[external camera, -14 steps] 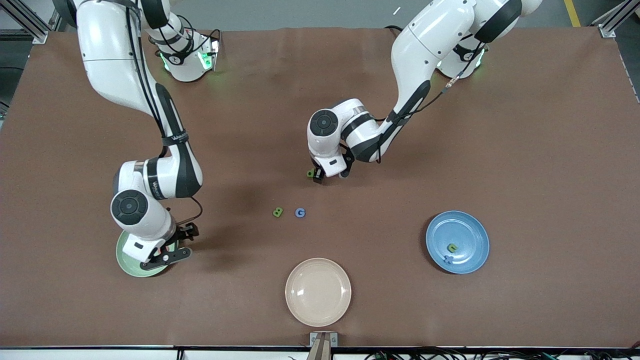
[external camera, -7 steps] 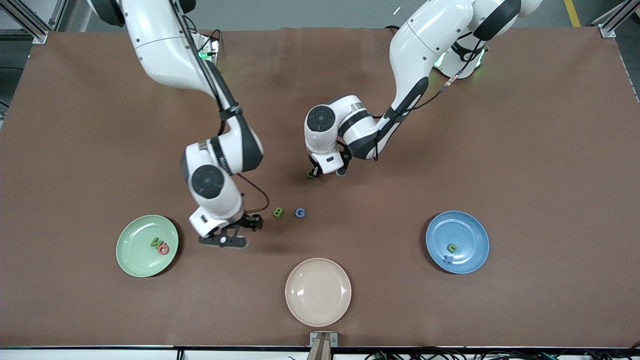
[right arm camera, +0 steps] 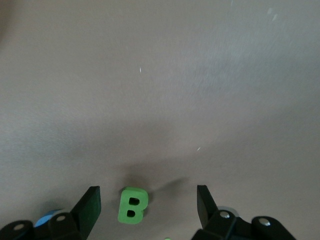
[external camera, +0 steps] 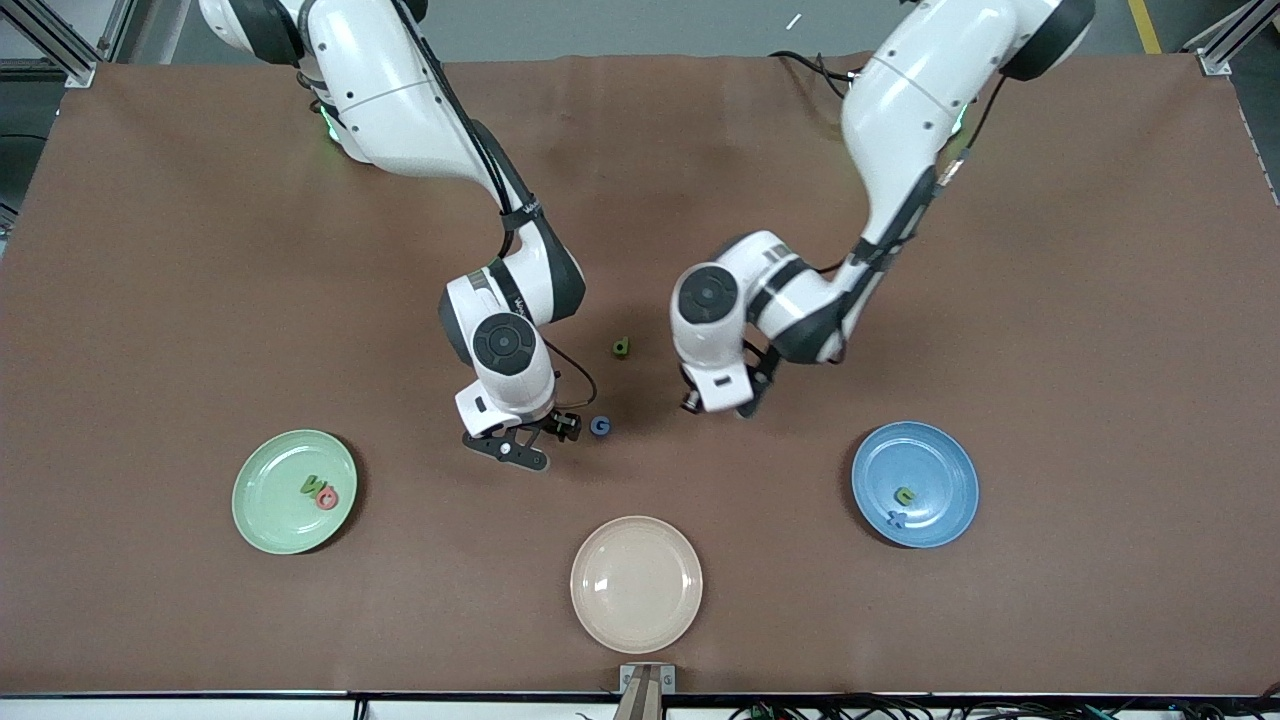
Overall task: Sort upper and lower case letters into plates
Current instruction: 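Place the green u on the blue plate while the right gripper grasps green B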
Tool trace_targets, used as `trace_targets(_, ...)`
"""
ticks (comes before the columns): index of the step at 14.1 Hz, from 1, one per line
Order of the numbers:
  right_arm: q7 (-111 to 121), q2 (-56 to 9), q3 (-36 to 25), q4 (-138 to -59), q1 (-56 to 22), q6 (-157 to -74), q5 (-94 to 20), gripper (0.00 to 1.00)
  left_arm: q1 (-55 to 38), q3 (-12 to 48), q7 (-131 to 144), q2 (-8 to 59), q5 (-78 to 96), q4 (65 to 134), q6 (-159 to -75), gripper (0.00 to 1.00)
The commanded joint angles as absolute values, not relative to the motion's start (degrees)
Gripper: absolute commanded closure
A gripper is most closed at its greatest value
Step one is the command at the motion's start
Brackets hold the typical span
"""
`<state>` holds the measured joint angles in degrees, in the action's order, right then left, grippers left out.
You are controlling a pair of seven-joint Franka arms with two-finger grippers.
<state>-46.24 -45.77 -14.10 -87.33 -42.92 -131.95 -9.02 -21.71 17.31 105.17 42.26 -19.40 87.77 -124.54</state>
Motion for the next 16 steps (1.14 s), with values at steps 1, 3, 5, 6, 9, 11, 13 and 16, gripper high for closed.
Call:
trace_targets(1, -47.9, -46.1, -13.5, -88.2, -43.2, -134.0, -10.6, 0.21, -15.1, 17.8, 93.7, 40.3, -21.7, 86.9, -121.9, 1.00)
trace_targets(3, -48.0, -46.4, -13.0, -88.9, -43.7, -135.1, -10.6, 0.32, -10.3, 17.8, 85.8, 40.1, -22.0, 85.7, -121.9, 1.00)
trace_targets(5, -49.0, -46.5, -13.0, -88.9, -43.9, -135.1, -10.6, 0.44, -5.8, 17.8, 76.9, 40.6, -21.8, 83.7, -121.9, 0.99)
trace_targets(6, -49.1, -46.6, -12.9, -88.9, -43.9, -135.2, -10.6, 0.54, -3.7, 17.7, 73.2, 41.0, -21.6, 83.7, -122.0, 0.97)
trace_targets(9, -49.1, -46.6, -12.6, -88.9, -43.8, -135.1, -10.6, 0.86, 1.6, 17.7, 67.3, 43.9, -21.6, 82.9, -122.3, 0.85)
trace_targets(11, -48.0, -46.4, -12.7, -88.3, -43.1, -134.7, -10.5, 0.98, 2.4, 17.7, 67.2, 43.9, -21.8, 83.3, -122.1, 0.52)
trace_targets(13, -44.8, -46.1, -13.0, -86.0, -41.8, -131.2, -9.5, 1.00, 3.1, 17.7, 67.3, 43.5, -21.9, 83.9, -121.7, 0.10)
trace_targets(16, -29.8, -45.9, -14.7, -80.6, -36.1, -123.2, -7.8, 1.00, 1.0, 19.2, 68.3, 42.3, -21.6, 84.4, -118.7, 0.02)
